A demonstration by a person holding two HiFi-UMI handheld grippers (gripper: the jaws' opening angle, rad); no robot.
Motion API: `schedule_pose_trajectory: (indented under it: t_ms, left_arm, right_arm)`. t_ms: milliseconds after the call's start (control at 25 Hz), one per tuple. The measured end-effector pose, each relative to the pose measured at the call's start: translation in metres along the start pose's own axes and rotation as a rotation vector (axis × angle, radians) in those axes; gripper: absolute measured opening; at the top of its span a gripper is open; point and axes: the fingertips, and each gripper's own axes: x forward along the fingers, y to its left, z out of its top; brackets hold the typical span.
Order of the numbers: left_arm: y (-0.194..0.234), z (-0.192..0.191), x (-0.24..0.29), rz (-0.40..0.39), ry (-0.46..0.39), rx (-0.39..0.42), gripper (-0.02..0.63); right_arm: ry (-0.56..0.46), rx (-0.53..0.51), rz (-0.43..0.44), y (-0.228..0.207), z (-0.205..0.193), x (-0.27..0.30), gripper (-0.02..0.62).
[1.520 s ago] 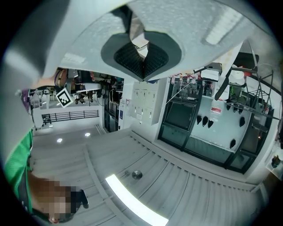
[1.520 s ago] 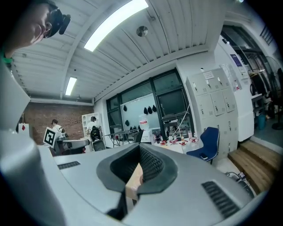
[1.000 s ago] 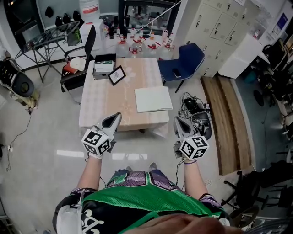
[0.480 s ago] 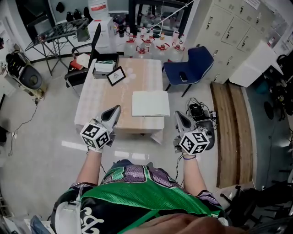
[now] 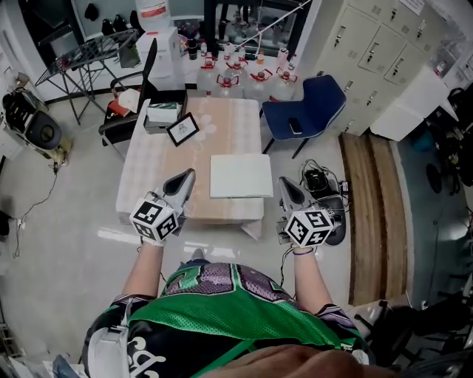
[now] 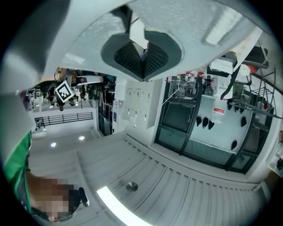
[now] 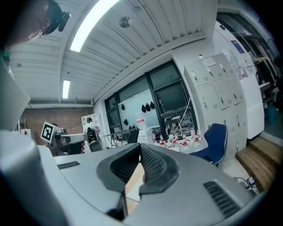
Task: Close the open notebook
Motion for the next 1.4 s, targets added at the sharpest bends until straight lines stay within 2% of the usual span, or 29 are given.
schedule_pose_trajectory:
  t_ms: [40,80,120,200,400,720,1000,1200,1400]
  left_arm:
    - [0.004,0.001,0.003,-0.003,-0.002,0.002,0.013]
    - [0.009,0.002,0.007,-0.006,-0.004,0.002,0.014]
    - [0.012,0.002,0.011,-0.011,-0.006,-0.001,0.014]
    - [0.015,0.003,0.017,-0.022,-0.009,-0.003,0.014]
    - [0.015,0.001,0.028,-0.059,0.005,-0.005,0.014]
    - [-0.005,-0.033,0.049,-0.116,0.086,-0.020,0.014]
    - [-0.015,-0.043,0.061,-0.102,0.096,-0.055,0.014]
    - [-0.018,-0.056,0.067,-0.079,0.116,-0.072,0.014]
    - [-0.019,-0.068,0.062,-0.065,0.148,-0.084,0.014]
  right_arm:
    - [0.004,-0.005,0.009,0.000,0.001,0.006,0.013]
    - [0.012,-0.002,0.022,0.000,0.000,0.013,0.115]
    - [0.023,0.008,0.032,-0.003,-0.003,0.020,0.169]
    - [0.058,0.028,0.030,-0.012,-0.016,0.033,0.189]
    - [0.164,0.044,-0.006,-0.031,-0.058,0.055,0.192]
    - [0.326,0.120,-0.060,-0.075,-0.142,0.073,0.190]
    - [0.429,0.181,-0.130,-0.122,-0.198,0.082,0.190]
    - [0.512,0.233,-0.145,-0.154,-0.243,0.094,0.190]
    - [0.554,0.292,-0.193,-0.183,-0.273,0.101,0.190]
